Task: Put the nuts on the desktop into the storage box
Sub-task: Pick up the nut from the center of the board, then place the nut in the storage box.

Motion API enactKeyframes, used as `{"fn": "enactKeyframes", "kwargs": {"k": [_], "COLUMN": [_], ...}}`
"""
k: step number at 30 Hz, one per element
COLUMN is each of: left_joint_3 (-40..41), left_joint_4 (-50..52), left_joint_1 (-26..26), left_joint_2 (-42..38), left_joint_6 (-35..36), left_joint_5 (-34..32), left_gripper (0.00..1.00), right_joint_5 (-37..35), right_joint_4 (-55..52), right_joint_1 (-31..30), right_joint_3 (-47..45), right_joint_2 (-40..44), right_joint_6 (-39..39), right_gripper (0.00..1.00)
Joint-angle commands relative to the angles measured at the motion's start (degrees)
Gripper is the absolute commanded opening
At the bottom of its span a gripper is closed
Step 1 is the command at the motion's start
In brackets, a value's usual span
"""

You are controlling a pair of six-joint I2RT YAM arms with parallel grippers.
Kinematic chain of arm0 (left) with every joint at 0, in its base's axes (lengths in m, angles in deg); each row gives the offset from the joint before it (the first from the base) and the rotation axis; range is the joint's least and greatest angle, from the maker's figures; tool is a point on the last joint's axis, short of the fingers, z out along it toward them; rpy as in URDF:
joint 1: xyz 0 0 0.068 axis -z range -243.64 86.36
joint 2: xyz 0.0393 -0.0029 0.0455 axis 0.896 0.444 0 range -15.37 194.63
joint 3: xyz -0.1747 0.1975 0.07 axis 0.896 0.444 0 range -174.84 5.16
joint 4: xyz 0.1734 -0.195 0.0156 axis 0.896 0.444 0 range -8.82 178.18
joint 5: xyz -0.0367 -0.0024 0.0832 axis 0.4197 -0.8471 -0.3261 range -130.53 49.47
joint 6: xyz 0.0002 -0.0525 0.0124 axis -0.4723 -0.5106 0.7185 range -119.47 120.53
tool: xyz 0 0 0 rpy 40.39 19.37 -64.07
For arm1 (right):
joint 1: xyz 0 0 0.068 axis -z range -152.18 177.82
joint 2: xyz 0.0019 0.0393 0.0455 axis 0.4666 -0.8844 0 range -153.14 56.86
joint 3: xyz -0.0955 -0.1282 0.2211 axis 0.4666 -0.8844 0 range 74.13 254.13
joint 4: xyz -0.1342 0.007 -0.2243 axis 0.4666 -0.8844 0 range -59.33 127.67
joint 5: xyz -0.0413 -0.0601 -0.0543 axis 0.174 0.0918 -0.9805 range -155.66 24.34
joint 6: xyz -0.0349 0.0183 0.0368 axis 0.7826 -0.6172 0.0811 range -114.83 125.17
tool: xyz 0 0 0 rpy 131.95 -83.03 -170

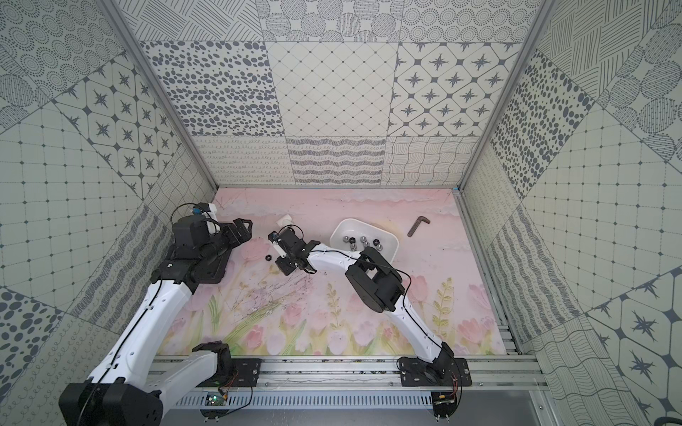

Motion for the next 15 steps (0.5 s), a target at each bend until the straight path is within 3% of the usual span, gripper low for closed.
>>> {"fn": "enactKeyframes", "kwargs": {"k": [1, 9, 15], "left_joint_3": [0.13, -0.04, -0.20], "left_joint_4": [-2.05, -2.01, -2.27], "left_joint_1": [-0.11, -0.11, -0.12], "left_joint_2": [-0.26, -0.09, 0.21], "left_joint_6": [0.25, 0.31, 0.25], "left_joint_5": [-0.10, 0.12, 0.20], "left_gripper": [0.99, 0.99, 0.99], "right_joint_5": [-1.94, -6.35, -8.06], "right_joint_4": [5.89, 8.00, 7.28], "right_joint_1": [1.49, 6.85, 13.09], "right_joint_3": [-5.62, -18.90, -25.13], "right_joint_2": [7.81, 22.56, 29.10], "right_joint_6": [-0.95, -1.66, -2.18], "right_gripper": [0.20, 0.20, 0.21]}}
